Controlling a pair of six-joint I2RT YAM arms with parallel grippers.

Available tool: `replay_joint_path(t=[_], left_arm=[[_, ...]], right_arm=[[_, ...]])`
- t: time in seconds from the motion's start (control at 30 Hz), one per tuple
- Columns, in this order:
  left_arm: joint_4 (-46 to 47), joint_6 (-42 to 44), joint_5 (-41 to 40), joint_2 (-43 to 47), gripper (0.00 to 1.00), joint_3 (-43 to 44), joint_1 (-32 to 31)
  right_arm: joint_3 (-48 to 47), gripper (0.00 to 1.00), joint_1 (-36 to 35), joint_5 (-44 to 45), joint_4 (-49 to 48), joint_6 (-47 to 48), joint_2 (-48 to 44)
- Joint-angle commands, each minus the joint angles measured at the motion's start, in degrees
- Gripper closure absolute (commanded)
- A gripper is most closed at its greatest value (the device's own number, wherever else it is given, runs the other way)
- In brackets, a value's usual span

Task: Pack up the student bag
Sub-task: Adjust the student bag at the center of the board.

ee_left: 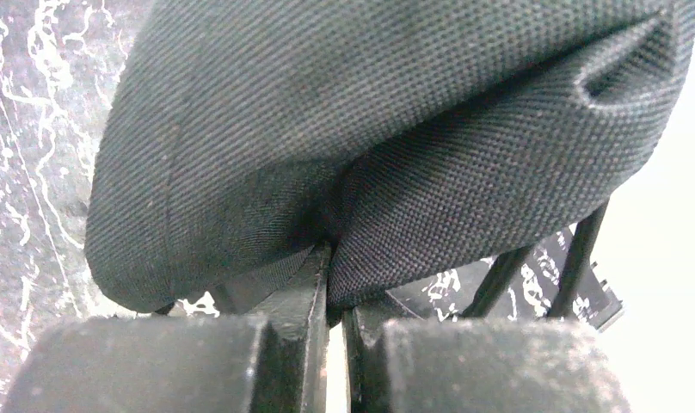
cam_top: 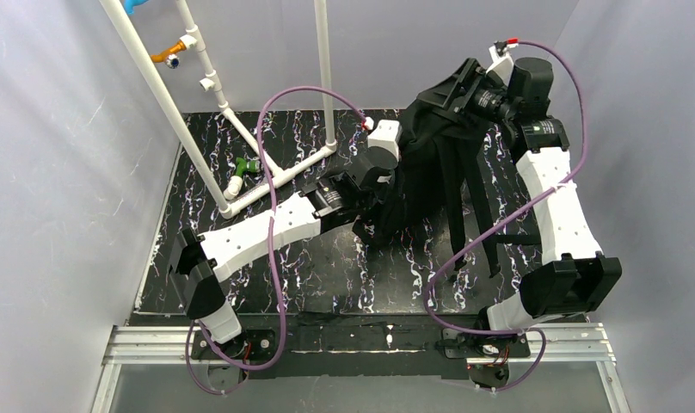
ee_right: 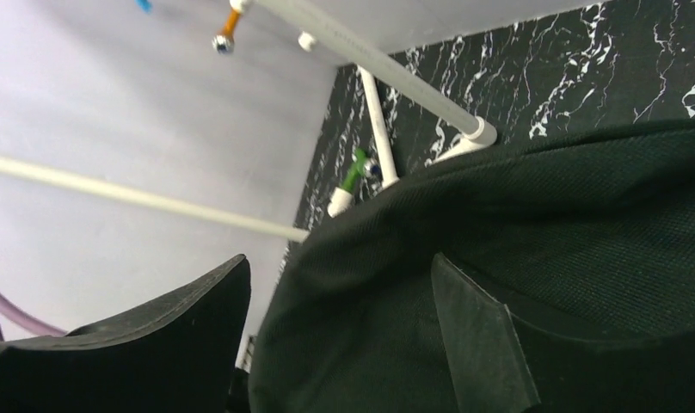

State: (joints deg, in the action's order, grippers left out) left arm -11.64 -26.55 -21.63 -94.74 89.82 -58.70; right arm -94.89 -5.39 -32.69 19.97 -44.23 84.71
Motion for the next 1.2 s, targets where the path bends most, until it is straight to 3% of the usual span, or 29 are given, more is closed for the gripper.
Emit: replay_joint_path(t=[0.0,0.23,0.4,0.57,0.7,0.93,1.17], left_arm=[[-1.9,-11.1,-5.9,1.7,1.00,-3.8,0.0],[-4.1,-10.3,-2.4,-0.9,1.00,-1.4,2.9],[-3.2,-8.8,1.6,1.3,1.00,-1.9,3.4],[-3.4,-5.9,5.2,2.8,0.69,-0.5,3.6],[-3.7,-5.6,6.6,4.4,0.48,-0.6,3.6],[-4.5,-4.4,9.9,8.4,0.31,-0.7,3.6],[-7.1,0.0,10.4,14.4,0.16,-0.6,3.6]], right_arm=[[1.3,0.13,-0.9,-0.3,6.2,11.2,2.7],[-4.0,0.02,-1.6,0.6,9.3,14.5,6.9],[-13.8,0.02,-1.6,1.1,13.0,15.2,6.9],[-21.2,0.02,-1.4,1.9,9.6,10.7,5.7],[-21.2,0.02,-1.4,0.6,4.5,6.4,5.2],[-17.1,0.02,-1.4,-2.0,-1.6,1.4,3.3],[-21.1,0.00,-1.1,5.7,3.6,7.6,1.8]])
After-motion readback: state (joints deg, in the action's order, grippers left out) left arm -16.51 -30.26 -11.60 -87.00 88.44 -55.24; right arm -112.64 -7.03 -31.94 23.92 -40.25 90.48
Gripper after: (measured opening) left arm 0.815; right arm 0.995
